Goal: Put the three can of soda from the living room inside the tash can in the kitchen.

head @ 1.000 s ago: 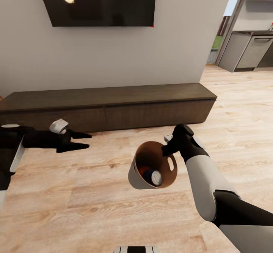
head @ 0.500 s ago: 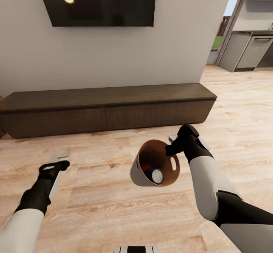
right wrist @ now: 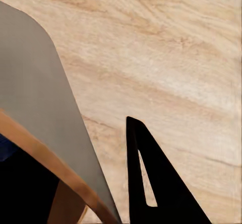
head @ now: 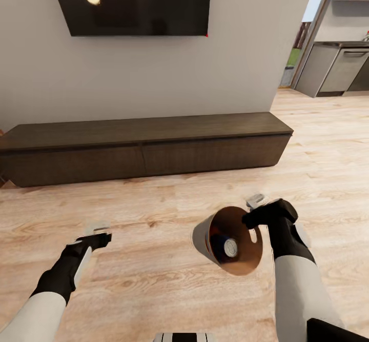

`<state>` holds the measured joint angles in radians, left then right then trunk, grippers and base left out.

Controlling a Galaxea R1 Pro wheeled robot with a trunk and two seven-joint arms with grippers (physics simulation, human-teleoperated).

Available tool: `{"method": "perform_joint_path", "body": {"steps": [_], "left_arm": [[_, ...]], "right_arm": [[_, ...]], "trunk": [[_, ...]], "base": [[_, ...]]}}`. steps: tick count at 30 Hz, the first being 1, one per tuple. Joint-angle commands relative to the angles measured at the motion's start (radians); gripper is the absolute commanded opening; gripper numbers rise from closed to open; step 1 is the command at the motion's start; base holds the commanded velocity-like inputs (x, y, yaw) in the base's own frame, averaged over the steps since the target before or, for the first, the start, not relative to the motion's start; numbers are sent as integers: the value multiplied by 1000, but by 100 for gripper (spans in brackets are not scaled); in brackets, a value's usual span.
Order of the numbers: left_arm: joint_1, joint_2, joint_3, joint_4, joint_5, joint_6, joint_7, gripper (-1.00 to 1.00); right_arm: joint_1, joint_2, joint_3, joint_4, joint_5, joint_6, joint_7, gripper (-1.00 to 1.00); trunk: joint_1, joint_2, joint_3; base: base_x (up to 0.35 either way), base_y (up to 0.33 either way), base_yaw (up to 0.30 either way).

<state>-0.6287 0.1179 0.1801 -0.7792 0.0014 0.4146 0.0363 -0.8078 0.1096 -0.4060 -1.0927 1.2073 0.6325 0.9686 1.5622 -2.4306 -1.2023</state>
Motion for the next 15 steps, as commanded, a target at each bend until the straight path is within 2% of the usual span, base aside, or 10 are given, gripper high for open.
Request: {"method": "perform_joint_path", "body": {"steps": [1, 3, 5, 6, 7, 8, 11, 15], "left_arm": [[22, -1, 0, -7, -1, -7, -28, 100], [54, -1, -1, -30, -2, -20, -61, 100], [73, -1, -7, -42, -4, -24, -72, 100], [89, -1, -25, -48, -5, -23, -78, 100], [93, -1, -32, -50, -5, -23, -79, 100], [100, -1, -49, -52, -3, -26, -81, 100], [107, -1, -59, -53, -3, -28, -84, 100], [127, -1, -64, -55, -5, -32, -108, 100]], "right_arm": [[26, 2, -44, -23, -19, -63, 5, -100], [56, 2, -100, -47, -19, -177, 4, -100], [80, 0, -129, -56, -19, -245, 3, -100], [102, 0, -171, -61, -19, -317, -3, -100], [108, 0, -188, -62, -19, -344, -8, -100], [122, -1, -241, -63, -19, -425, -22, -100], [130, -1, -305, -64, -19, -500, -31, -100], [144, -2, -342, -64, -20, -536, -35, -100]], "trunk": [[0, 0, 0], [0, 0, 0], [0, 0, 0], [0, 0, 0], [0, 0, 0], [0, 0, 0], [0, 0, 0], [0, 0, 0]], "base": [[0, 0, 0], [0, 0, 0], [0, 0, 0], [0, 0, 0], [0, 0, 0], [0, 0, 0], [0, 0, 0], [0, 0, 0]]}}
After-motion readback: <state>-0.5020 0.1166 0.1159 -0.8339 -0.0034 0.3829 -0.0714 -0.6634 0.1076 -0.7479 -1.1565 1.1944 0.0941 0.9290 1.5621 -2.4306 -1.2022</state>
